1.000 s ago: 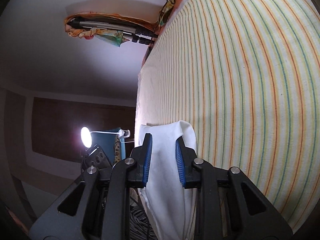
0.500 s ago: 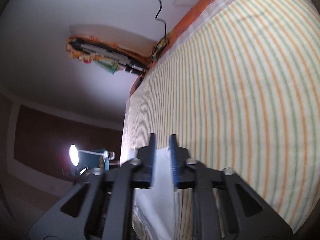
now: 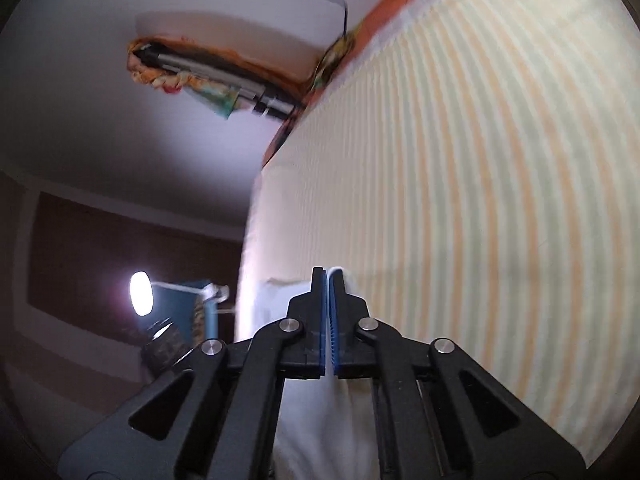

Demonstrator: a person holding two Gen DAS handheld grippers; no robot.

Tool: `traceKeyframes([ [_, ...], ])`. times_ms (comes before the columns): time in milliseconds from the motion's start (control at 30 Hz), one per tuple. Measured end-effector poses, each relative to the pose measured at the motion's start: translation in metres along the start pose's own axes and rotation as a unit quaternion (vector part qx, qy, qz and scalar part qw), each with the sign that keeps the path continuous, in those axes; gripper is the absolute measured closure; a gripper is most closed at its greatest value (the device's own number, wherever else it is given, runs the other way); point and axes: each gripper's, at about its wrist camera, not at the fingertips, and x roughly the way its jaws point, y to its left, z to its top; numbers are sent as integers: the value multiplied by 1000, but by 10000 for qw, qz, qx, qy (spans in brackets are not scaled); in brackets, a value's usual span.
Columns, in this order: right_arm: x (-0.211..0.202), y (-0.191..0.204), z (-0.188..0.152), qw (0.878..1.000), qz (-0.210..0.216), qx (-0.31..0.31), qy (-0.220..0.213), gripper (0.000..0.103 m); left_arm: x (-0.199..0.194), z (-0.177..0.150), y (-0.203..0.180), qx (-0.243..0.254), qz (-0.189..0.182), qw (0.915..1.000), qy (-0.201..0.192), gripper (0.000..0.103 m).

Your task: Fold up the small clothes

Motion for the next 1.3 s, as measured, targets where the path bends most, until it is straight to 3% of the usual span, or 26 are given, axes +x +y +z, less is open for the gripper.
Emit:
traceKeyframes([
  [67,-8,-10,2,9997,-142,166,-102,100,-1,0,0,-17,-4,10000,-9,71],
  [200,-19,2,4,9999,-132,-79,60,98,-11,0,5,-150,-22,9998,-86,71],
  [267,-20,13,2,9993,-252,-268,99,74,-19,-1,9,-267,-9,9995,-151,70],
  [333,-21,22,-4,9987,-301,-386,119,65,-28,-2,14,-324,91,9991,-264,68],
  [533,-25,42,-25,9961,-571,-635,234,64,-49,-11,42,-638,332,9966,-409,67],
  [700,-29,42,-54,9916,-919,-816,405,61,-49,-12,69,-1297,-185,9907,-372,64],
  [900,-15,26,-79,9891,-1031,-682,795,59,-32,-13,83,-1871,-760,9794,-92,64],
  [1067,-9,27,-84,9867,-1040,-883,879,53,-23,-16,82,-1977,-893,9762,60,64],
  [1300,4,27,-83,9898,-775,-845,851,53,-13,-13,75,-1941,-993,9759,126,68],
])
